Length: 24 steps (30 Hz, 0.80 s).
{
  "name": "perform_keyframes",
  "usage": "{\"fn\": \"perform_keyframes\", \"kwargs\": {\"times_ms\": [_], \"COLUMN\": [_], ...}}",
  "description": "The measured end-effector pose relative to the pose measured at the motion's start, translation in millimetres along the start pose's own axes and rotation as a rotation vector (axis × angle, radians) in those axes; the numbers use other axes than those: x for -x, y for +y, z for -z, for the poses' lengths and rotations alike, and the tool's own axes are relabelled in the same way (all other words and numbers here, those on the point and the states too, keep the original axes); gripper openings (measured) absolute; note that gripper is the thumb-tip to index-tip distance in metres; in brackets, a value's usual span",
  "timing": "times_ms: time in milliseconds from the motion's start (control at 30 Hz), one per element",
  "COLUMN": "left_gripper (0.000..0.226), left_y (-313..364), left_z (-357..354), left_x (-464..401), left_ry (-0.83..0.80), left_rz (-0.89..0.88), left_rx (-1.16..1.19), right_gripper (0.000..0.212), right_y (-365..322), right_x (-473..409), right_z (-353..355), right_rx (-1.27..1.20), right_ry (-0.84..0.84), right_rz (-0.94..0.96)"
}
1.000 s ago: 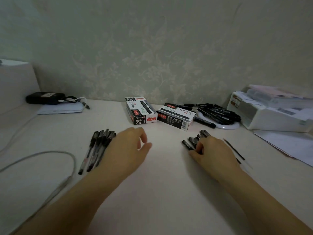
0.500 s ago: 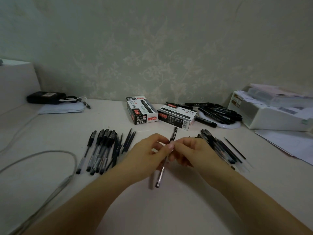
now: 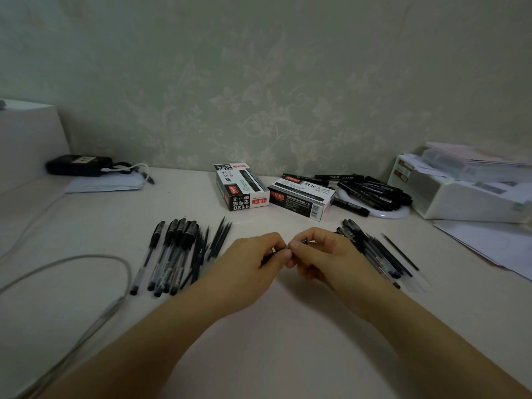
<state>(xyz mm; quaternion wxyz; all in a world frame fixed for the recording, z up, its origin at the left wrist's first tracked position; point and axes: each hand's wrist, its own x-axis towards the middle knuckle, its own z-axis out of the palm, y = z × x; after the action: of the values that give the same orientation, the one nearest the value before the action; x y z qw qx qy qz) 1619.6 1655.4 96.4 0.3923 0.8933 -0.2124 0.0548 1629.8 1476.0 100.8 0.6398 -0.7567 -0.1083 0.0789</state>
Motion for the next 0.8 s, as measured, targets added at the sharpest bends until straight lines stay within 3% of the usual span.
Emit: {"fn": "perform_keyframes", "kwargs": {"times_ms": [233, 633, 800], "left_gripper": [0.019, 0.026, 0.034], "left_y": [-0.1, -0.4, -3.1], "left_z": [7.9, 6.7, 3.2], "left_x": [0.4, -2.1, -3.2], "left_ry": [0.049, 0.09, 0.123], "left_rz": [-0.073, -0.061, -0.048], "left_rx": [-0.2, -0.209, -0.268], "right_gripper": [0.023, 0.019, 0.008], "right_y": [-4.0, -1.6, 0.2], "right_x": [2.2, 1.7, -0.1], "right_z": [-0.1, 1.1, 4.6], "right_rx": [-0.143, -0.153, -0.112], "right_ry": [-0.051, -0.005, 0.054], "right_rz": [0.061, 0.132, 0.143]}}
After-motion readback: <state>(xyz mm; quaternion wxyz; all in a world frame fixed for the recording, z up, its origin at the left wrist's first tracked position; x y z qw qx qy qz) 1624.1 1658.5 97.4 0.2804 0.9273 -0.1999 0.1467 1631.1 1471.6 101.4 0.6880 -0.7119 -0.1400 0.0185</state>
